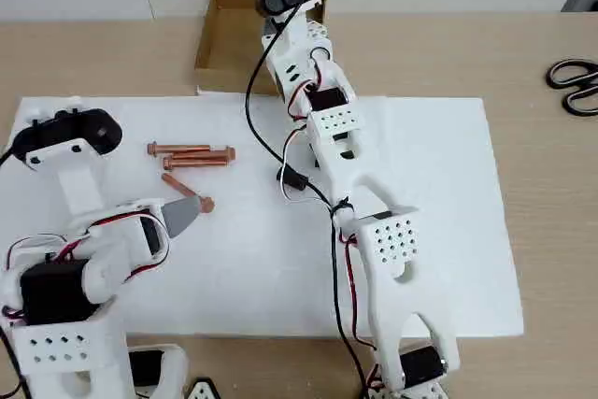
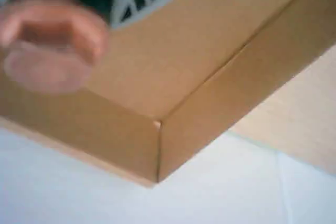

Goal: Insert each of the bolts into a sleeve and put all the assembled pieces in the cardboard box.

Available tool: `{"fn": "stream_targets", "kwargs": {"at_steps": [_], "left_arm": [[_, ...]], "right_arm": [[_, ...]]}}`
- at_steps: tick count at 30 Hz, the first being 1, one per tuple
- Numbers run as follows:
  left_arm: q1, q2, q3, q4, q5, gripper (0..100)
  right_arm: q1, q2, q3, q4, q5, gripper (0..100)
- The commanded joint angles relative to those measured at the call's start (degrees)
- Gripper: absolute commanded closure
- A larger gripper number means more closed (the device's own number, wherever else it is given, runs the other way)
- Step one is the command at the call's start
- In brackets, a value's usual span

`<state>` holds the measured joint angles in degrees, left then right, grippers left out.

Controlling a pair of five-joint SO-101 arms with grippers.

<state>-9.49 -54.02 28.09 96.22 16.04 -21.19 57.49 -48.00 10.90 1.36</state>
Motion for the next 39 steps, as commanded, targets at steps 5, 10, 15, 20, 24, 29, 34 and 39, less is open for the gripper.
{"fn": "stream_targets", "kwargs": {"at_steps": [5,10,15,20,24,29,34,39], "left_arm": [[-0.09,-0.35,-2.59,0.44,-0.18,67],[-0.09,-0.35,-2.59,0.44,-0.18,67],[0.0,-0.35,-2.59,0.44,-0.18,67],[0.0,-0.35,-2.59,0.44,-0.18,67],[0.0,-0.35,-2.59,0.44,-0.18,67],[-0.18,-0.35,-2.59,0.44,-0.18,67],[-0.18,-0.35,-2.59,0.44,-0.18,67],[-0.26,-0.35,-2.59,0.53,-0.09,68]], "right_arm": [[0.48,-1.8,-4.22,2.95,0.44,87.4],[0.57,-2.15,-4.31,3.03,0.44,87.2],[1.1,-3.74,-4.31,3.74,0.44,87.2],[1.19,-7.96,-4.22,9.8,0.44,87.1],[1.63,-8.31,-4.22,10.59,0.44,80.3],[1.8,-8.4,-6.24,16.04,0.44,76.8],[2.24,-8.4,-19.69,28.88,0.44,76.8],[2.07,-8.13,-37.1,50.15,0.44,76.8]]}}
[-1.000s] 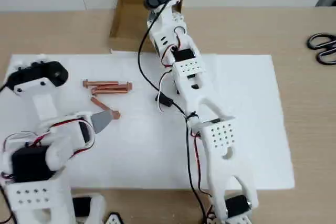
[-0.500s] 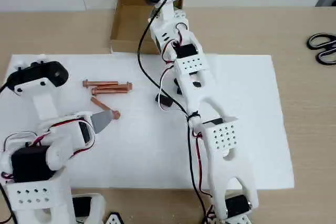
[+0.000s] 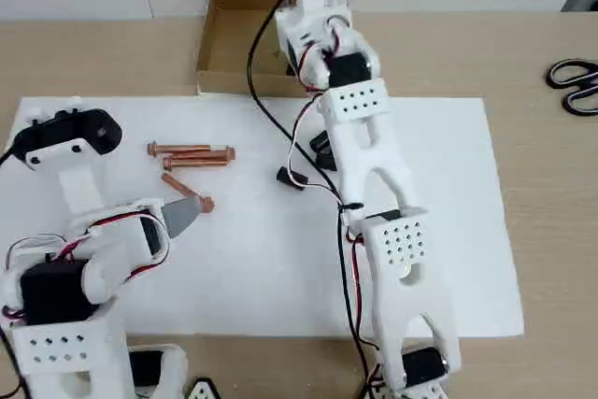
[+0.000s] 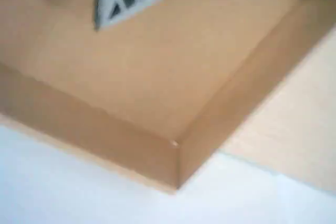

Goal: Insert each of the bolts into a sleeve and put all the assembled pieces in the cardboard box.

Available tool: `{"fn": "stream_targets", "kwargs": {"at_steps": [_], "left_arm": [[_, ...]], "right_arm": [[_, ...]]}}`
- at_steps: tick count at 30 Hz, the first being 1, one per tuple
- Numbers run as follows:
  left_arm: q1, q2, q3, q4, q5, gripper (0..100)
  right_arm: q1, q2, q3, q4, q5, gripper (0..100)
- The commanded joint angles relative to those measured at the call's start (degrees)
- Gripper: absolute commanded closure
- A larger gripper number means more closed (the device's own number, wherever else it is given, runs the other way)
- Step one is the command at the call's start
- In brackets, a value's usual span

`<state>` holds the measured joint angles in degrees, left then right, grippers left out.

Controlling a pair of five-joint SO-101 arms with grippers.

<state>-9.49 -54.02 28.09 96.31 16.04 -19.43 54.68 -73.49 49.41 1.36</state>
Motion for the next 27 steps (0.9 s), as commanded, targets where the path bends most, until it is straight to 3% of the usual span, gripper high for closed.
{"fn": "stream_targets", "kwargs": {"at_steps": [1,5,9,20,27], "left_arm": [[-0.26,-0.35,-2.59,0.44,-0.09,68],[-0.26,-0.35,-2.51,0.35,-0.09,68],[-0.26,-0.35,-2.42,0.35,-0.09,68],[-0.26,-0.35,-2.42,0.26,0.09,68],[-0.26,-0.35,-2.42,0.26,0.09,68]], "right_arm": [[0.22,-5.14,-14.68,16.13,0.44,76.8],[0.22,-5.05,-23.12,33.36,0.26,76.8],[-0.13,-5.49,-22.77,46.37,0.26,76.8],[-9.8,-5.05,-22.59,47.16,0.7,76.8],[-8.22,-5.58,-18.2,47.6,0.79,76.8]]}}
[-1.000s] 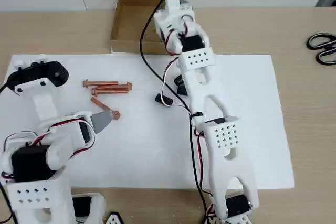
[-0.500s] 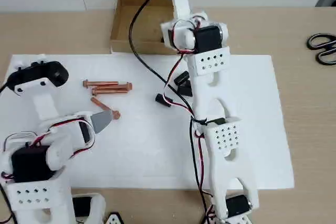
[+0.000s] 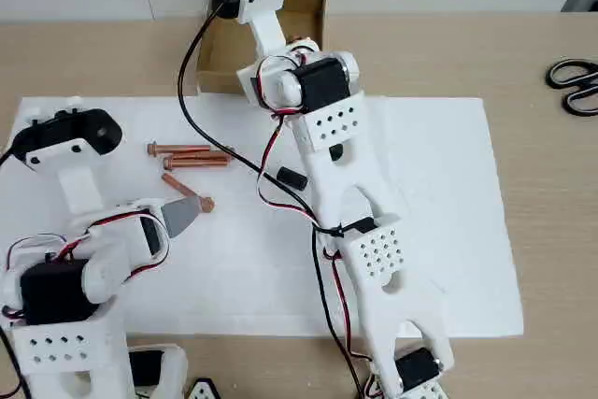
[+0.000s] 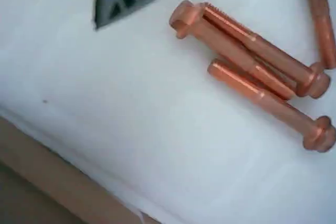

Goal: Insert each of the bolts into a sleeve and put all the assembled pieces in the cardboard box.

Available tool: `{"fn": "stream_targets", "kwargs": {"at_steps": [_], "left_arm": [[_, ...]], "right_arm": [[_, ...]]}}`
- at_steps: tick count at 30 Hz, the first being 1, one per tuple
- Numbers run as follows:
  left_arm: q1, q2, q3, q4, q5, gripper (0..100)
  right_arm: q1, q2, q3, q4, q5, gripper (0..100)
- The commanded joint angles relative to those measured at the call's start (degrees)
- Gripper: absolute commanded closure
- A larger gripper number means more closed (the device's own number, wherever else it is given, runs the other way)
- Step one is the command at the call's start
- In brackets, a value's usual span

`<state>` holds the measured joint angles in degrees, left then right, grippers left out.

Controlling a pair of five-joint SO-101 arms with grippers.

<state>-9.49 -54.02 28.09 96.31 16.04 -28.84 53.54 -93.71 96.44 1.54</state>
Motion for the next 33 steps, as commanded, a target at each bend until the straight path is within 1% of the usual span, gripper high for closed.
{"fn": "stream_targets", "kwargs": {"at_steps": [1,4,9,11,14,19,24,28,33], "left_arm": [[-0.26,-0.35,-2.42,0.26,0.09,68],[-0.26,-0.35,-2.42,0.26,0.09,68],[-0.26,-0.35,-2.33,0.26,0.09,68],[-0.26,-0.35,-2.33,0.26,0.09,68],[-0.26,-0.35,-2.33,0.26,0.09,68],[-0.26,-0.35,-2.33,0.26,0.09,68],[-0.26,-0.35,-2.33,0.26,0.09,68],[-0.26,-0.35,-2.33,0.26,0.09,68],[-0.26,-0.35,-2.33,0.26,0.09,68]], "right_arm": [[1.71,-4.53,4.66,0.66,0.62,76.8],[2.33,-8.13,12.66,0.66,0.62,76.8],[0.75,-22.9,31.91,0.4,0.79,76.8],[0.22,-28.44,39.91,0.22,2.29,76.8],[-0.57,-34.77,48.0,0.04,2.55,76.8],[-0.4,-39.87,53.54,-0.13,2.64,76.8],[-1.89,-39.16,60.48,-0.22,2.9,76.8],[-2.07,-37.58,61.63,-0.22,3.43,76.6],[-3.03,-32.75,61.71,-0.22,14.33,76.5]]}}
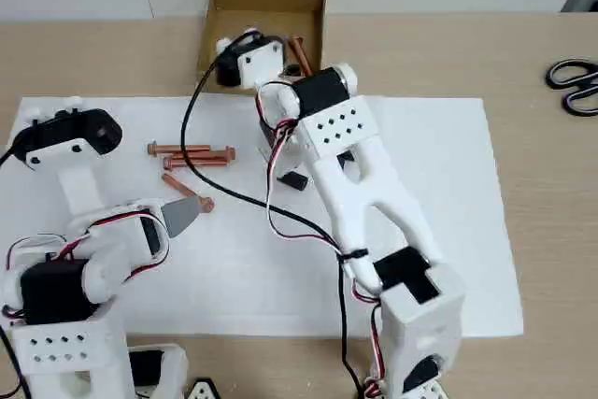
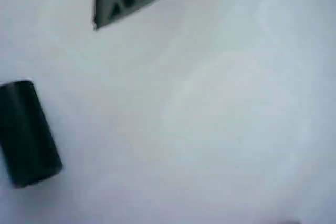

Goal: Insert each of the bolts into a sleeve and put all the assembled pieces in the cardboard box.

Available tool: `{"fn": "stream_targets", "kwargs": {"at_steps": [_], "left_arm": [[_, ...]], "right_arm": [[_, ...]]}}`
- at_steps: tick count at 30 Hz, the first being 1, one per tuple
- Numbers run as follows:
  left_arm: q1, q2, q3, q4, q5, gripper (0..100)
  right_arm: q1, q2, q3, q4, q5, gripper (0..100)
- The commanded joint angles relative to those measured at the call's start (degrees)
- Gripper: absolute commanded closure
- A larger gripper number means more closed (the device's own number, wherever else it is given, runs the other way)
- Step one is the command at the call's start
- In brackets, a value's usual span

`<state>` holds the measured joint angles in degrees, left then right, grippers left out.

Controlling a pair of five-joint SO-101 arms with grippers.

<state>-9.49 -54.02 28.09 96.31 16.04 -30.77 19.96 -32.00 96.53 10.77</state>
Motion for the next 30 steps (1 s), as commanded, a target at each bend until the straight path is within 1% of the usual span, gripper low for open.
{"fn": "stream_targets", "kwargs": {"at_steps": [1,4,8,21,27,28,30], "left_arm": [[-0.26,-0.35,-2.33,0.26,0.09,68],[-0.26,-0.35,-2.33,0.26,0.09,68],[-0.26,-0.35,-2.33,0.26,0.09,68],[-0.26,-0.35,-2.33,0.18,0.09,68],[-0.26,-0.35,-2.24,0.18,0.09,68],[-0.26,-0.35,-2.24,0.18,0.09,68],[-0.26,-0.35,-2.24,0.18,0.09,68]], "right_arm": [[-1.54,1.89,0.0,-0.31,7.12,76.5],[-2.51,5.23,-0.09,-0.31,13.1,76.5],[-2.42,8.92,-0.35,-1.27,17.76,76.8],[-0.22,18.33,-0.35,-9.1,18.9,76.8],[-0.04,21.14,-0.35,-9.27,19.69,76.9],[-0.04,21.32,-0.35,-9.27,19.69,77.4],[0.31,21.49,-0.35,-9.27,19.69,82.4]]}}
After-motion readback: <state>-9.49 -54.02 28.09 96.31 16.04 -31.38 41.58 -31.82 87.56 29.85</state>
